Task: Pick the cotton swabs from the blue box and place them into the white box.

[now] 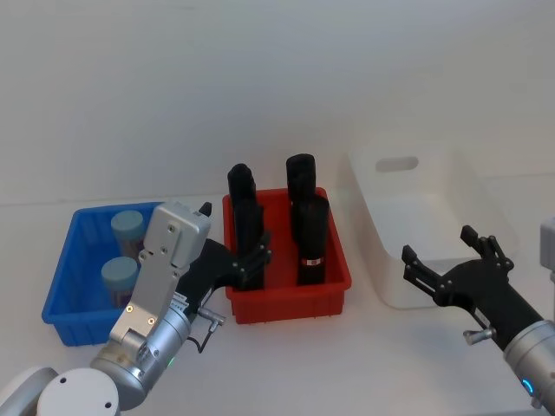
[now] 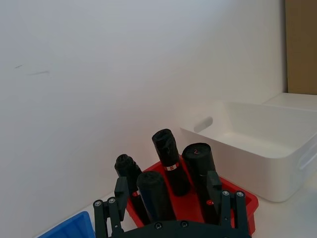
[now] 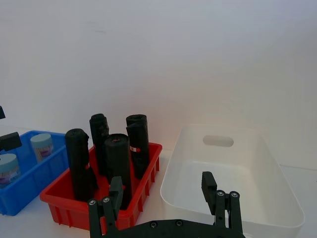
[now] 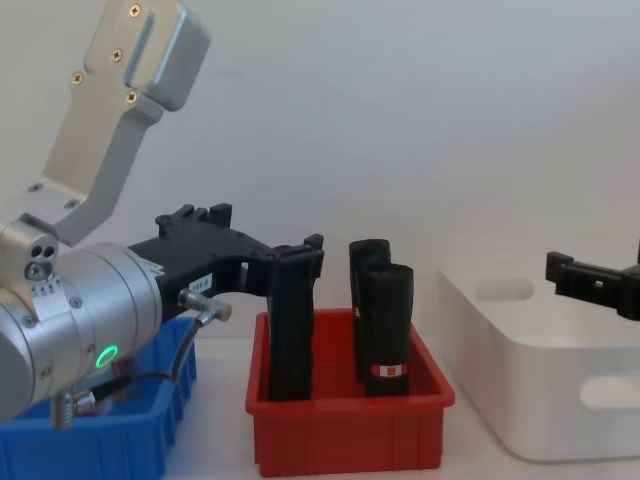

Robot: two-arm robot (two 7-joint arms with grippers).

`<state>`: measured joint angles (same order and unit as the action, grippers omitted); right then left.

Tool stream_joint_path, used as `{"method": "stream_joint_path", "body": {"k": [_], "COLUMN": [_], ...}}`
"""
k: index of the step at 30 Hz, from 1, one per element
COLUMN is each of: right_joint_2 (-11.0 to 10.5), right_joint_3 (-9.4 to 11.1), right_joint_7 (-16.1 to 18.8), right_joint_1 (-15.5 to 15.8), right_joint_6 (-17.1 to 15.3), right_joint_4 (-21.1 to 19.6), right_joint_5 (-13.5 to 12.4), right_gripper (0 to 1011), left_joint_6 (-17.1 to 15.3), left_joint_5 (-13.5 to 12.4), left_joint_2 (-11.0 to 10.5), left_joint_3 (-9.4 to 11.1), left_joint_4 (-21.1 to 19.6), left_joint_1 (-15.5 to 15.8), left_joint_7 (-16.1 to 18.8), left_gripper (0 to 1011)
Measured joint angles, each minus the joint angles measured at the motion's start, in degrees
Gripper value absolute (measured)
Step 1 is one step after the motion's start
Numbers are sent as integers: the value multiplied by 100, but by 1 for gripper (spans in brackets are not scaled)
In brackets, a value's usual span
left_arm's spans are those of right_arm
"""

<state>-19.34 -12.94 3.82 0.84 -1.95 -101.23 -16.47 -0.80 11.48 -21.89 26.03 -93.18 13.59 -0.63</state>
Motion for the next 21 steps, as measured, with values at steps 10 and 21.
{"method": "stream_joint_path", "body": {"k": [10, 21], "right_joint_2": [0, 0], "right_joint_3": [0, 0], "right_joint_7": [0, 0], "right_joint_1": [0, 0], "right_joint_6": [0, 0], "right_joint_4": [0, 0], "right_joint_5": [0, 0], "right_gripper": [1002, 1002], "left_joint_6": [0, 0], "left_joint_5": [0, 0], "left_joint_2": [0, 0], "left_joint_3": [0, 0], "left_joint_4": [0, 0], "left_joint_1": [0, 0], "left_joint_7": [0, 0], "left_gripper": [1004, 1004]}}
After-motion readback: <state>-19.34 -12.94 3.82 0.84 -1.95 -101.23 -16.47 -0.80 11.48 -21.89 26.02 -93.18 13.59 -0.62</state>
